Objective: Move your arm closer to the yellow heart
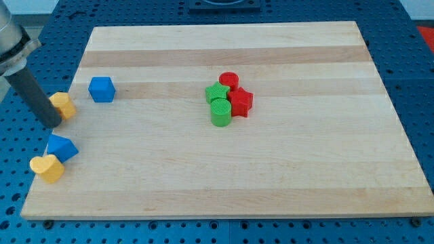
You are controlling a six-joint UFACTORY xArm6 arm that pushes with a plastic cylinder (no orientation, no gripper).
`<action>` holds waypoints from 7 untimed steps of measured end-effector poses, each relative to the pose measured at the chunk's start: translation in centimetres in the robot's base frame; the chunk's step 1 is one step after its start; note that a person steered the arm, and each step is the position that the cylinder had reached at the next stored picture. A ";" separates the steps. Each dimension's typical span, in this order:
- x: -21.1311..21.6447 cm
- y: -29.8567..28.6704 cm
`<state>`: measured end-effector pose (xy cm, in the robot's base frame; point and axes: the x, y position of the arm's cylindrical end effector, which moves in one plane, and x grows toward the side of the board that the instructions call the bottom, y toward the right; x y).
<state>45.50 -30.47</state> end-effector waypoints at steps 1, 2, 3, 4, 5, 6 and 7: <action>-0.7 0.0; -1.1 0.0; -2.8 0.0; -4.7 0.0; -4.7 0.0; -1.9 2.0; -1.0 7.1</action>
<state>44.51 -23.33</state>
